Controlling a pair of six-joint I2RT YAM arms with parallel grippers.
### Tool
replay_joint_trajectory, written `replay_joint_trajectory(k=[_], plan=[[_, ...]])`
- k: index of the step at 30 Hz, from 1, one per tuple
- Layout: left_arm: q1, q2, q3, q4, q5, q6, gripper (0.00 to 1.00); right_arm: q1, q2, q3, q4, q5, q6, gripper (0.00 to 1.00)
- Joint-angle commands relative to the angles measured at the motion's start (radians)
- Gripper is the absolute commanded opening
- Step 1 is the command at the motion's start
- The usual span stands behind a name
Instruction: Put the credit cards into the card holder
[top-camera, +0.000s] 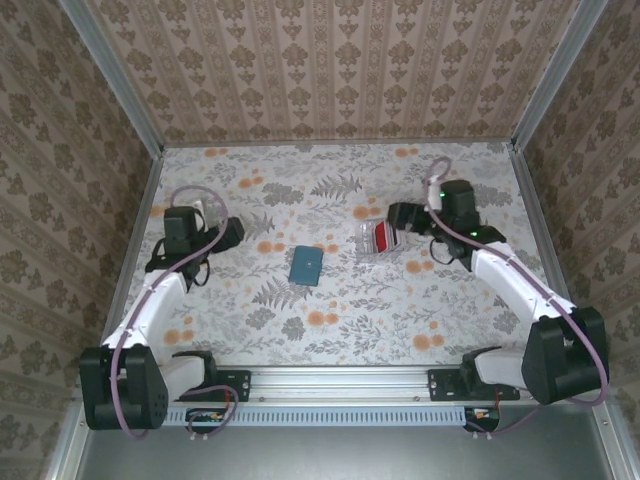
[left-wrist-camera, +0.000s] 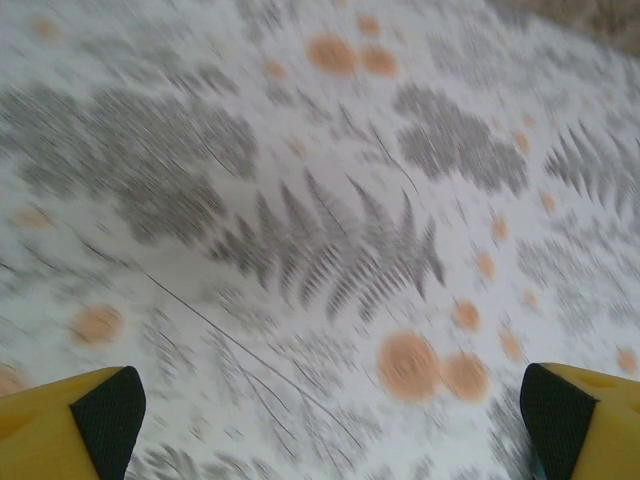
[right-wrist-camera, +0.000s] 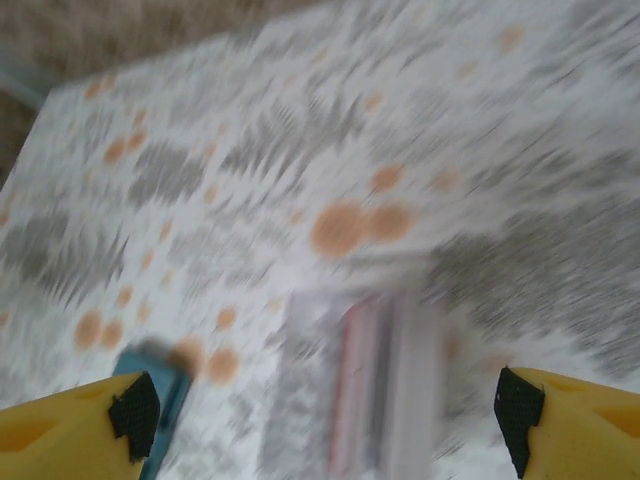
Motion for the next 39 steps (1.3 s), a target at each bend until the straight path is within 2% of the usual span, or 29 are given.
replay_joint_trajectory(k=[1, 5, 6, 9, 16, 20, 27, 39], plan=[[-0.047, 0.022, 0.022, -0.117, 0.141, -0.051, 1.00, 0.142, 0.046, 0.087, -0.184, 0.014, -0.051, 0.87], [-0.099, 0.078, 0.007, -0.091, 0.179, -0.081, 1.00, 0.279, 0.193, 0.166, -0.240, 0.044, -0.074, 0.77], [-0.111, 0.092, 0.004, -0.078, 0.179, -0.090, 1.00, 0.303, 0.228, 0.186, -0.248, 0.042, -0.079, 0.71], [-0.138, 0.136, 0.015, -0.064, 0.185, -0.103, 1.00, 0.373, 0.323, 0.261, -0.290, 0.088, -0.097, 0.67], [-0.173, 0.205, 0.050, -0.060, 0.180, -0.119, 1.00, 0.480, 0.503, 0.424, -0.348, 0.136, -0.116, 0.62], [-0.170, 0.244, 0.087, -0.101, 0.169, -0.141, 1.00, 0.516, 0.619, 0.543, -0.374, 0.136, -0.122, 0.52], [-0.157, 0.244, 0.109, -0.130, 0.162, -0.145, 1.00, 0.565, 0.787, 0.719, -0.502, 0.208, -0.173, 0.51], [-0.138, 0.260, 0.107, -0.128, 0.170, -0.142, 1.00, 0.579, 0.878, 0.805, -0.538, 0.267, -0.198, 0.51]])
